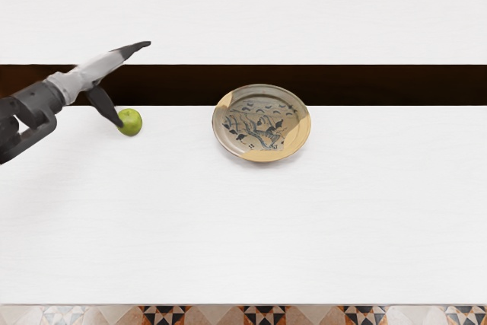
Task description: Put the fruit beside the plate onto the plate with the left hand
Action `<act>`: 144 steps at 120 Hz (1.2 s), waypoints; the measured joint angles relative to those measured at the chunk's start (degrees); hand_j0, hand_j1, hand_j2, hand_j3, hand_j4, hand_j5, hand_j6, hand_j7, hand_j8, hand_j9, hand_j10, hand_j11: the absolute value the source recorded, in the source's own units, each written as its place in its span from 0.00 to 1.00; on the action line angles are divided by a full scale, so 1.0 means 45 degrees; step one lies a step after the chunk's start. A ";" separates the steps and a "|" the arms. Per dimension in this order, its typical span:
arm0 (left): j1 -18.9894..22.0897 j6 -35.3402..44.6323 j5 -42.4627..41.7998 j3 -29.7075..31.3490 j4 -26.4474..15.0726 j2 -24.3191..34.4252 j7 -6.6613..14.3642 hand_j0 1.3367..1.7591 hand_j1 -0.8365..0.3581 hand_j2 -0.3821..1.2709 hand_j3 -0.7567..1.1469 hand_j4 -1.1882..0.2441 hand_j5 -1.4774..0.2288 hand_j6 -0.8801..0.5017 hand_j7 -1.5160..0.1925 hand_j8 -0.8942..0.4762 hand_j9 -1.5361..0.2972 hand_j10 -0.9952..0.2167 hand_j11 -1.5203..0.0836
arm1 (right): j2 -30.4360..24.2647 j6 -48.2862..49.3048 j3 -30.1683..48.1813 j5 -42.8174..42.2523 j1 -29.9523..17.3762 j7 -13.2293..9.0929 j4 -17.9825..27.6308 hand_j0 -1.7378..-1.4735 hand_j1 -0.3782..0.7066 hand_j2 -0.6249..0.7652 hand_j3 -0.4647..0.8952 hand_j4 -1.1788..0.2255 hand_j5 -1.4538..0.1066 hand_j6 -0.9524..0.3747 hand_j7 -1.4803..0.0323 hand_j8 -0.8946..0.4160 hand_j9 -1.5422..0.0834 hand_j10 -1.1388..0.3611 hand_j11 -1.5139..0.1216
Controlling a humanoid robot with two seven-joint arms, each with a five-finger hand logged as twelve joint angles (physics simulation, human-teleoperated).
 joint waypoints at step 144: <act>0.1143 0.1005 -0.0168 0.0719 0.0972 -0.0896 0.0009 0.78 0.57 0.27 0.47 0.53 0.54 0.32 0.56 0.33 0.54 0.46 0.60 | 0.0000 0.0000 0.0000 0.0000 0.0000 0.0000 0.0000 0.30 0.03 0.45 0.34 0.84 0.93 0.72 0.98 0.68 0.95 0.76 0.93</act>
